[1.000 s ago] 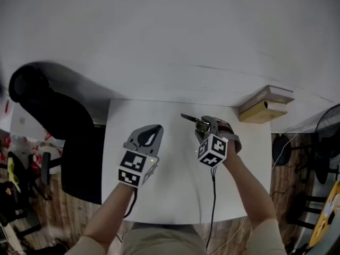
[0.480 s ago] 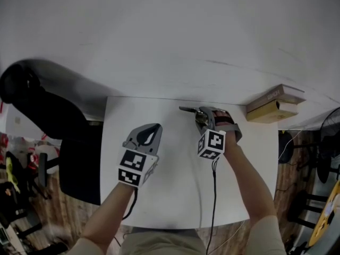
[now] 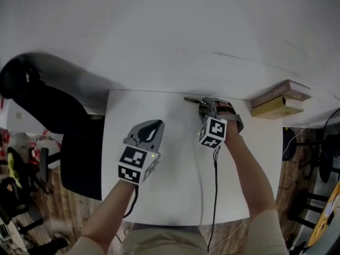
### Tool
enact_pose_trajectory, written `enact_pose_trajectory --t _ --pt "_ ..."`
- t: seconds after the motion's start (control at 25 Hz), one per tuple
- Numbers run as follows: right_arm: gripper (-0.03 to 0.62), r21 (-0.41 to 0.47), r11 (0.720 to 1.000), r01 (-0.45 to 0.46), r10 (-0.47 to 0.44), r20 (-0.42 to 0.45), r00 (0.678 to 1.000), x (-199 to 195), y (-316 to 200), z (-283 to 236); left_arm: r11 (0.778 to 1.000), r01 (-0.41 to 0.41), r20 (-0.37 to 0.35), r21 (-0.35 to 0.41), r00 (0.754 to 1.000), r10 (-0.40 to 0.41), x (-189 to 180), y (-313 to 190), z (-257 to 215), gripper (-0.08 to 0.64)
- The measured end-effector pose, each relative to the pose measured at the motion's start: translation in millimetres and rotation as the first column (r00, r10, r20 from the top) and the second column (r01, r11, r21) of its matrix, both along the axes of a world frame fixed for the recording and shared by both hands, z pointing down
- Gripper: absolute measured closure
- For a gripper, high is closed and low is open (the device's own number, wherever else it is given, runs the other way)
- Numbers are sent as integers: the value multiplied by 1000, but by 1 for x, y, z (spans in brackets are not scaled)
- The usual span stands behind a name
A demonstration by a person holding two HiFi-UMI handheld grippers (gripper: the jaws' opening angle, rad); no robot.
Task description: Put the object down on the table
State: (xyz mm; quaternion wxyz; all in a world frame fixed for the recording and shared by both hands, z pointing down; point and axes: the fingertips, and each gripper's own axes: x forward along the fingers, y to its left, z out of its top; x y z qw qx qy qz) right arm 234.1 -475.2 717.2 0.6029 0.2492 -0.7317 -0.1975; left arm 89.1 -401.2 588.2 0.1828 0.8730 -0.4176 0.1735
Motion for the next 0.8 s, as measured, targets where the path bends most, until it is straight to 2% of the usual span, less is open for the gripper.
enact_pose_trajectory --t 0.48,0.8 --pt "283 -95 993 -77 85 84 993 -5 10 0 1000 24 -17 -13 1000 -24 -11 10 -6 539" --pt "284 -65 987 -147 156 169 973 -11 25 -35 1000 21 -11 0 1000 -21 -17 20 -25 540"
